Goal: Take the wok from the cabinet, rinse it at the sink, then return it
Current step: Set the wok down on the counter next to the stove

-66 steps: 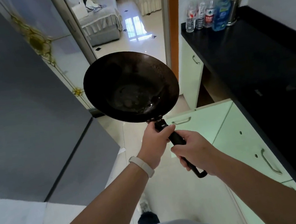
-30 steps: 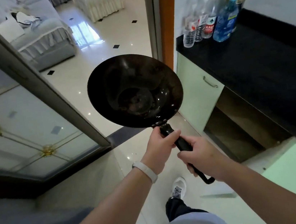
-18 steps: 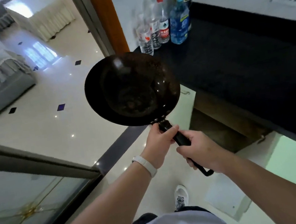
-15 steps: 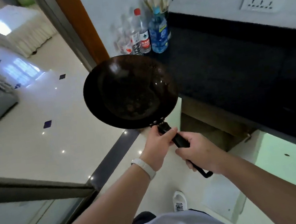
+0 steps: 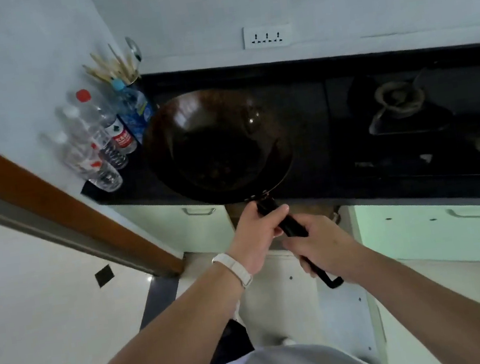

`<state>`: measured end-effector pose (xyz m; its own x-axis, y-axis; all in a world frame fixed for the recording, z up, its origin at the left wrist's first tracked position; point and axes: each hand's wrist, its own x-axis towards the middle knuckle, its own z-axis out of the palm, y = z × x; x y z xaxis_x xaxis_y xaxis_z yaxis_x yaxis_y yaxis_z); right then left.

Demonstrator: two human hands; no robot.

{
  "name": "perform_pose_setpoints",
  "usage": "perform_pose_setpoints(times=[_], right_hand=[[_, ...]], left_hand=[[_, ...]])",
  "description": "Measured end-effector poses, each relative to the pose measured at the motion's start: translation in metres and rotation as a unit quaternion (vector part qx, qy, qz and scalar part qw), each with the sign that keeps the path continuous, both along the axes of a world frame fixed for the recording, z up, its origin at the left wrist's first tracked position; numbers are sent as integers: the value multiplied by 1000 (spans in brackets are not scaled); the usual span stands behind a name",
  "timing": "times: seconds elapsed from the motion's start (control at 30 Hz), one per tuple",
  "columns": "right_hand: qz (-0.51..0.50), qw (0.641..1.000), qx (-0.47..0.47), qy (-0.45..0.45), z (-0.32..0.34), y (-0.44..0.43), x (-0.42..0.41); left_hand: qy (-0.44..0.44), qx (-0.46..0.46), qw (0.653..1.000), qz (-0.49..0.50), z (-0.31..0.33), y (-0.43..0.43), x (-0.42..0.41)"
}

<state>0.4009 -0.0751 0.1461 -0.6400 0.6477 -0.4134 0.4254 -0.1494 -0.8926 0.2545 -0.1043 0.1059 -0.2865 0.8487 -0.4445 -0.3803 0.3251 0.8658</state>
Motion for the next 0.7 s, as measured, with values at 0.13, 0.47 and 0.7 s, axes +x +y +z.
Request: perform_pose_setpoints(times=[0.13,0.47,0.7], right_hand=[[-78,997,3,-24,1,17,-34],[-263,963,-10,-50,-2,44,-119],[-333,940,-11,-70,-13,60,-134]], left_hand=[[-25,0,998,-65,-1,37,-33],[-44,2,970,-238,-3,113,-109],[-50,-20,955,-292,-15,148,-115]])
